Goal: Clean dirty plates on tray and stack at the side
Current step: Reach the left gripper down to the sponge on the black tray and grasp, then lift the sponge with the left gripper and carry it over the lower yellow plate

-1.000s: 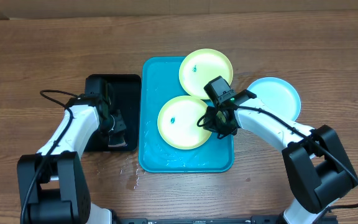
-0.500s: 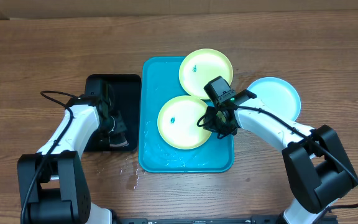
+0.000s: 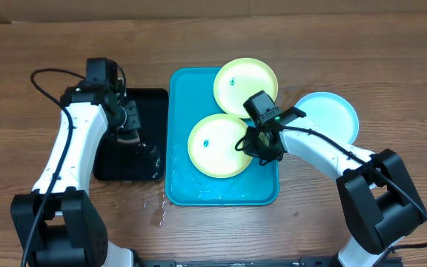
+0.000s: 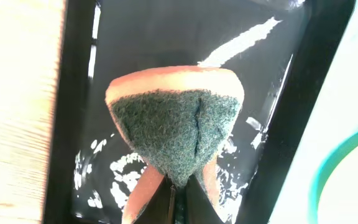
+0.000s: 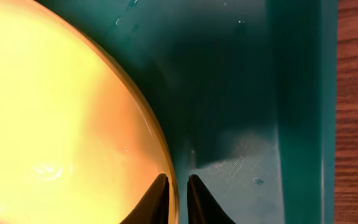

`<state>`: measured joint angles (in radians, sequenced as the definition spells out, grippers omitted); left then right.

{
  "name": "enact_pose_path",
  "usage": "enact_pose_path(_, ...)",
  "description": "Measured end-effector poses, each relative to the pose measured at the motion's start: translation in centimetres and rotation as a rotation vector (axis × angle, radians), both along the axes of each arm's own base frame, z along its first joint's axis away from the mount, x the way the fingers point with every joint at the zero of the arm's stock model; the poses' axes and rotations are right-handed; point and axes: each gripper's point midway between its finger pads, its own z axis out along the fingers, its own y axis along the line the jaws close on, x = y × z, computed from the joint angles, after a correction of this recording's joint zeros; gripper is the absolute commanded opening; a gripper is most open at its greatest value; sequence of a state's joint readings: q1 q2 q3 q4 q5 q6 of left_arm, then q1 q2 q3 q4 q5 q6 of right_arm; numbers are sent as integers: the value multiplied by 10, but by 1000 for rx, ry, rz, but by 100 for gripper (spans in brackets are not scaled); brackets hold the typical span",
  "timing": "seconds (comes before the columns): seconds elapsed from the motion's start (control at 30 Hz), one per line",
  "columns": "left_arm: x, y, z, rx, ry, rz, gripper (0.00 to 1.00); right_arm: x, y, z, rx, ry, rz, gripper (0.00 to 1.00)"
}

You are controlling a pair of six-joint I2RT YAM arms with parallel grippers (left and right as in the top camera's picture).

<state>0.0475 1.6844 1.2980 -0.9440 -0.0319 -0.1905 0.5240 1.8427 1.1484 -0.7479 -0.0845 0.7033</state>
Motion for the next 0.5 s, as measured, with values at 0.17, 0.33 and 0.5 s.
enact_pose_path(0.17, 5, 5, 8, 36, -15, -34, 4, 0, -1, 0, -5, -3, -1, 17)
enact_pose_path(0.33, -1, -3, 6, -1, 10, -62, 4, 1, -1, 0, -5, -4, -1, 15)
enact_pose_path(0.5, -5, -9, -1, -34, 20, -76, 4, 1, -1, 0, -5, -3, -2, 4)
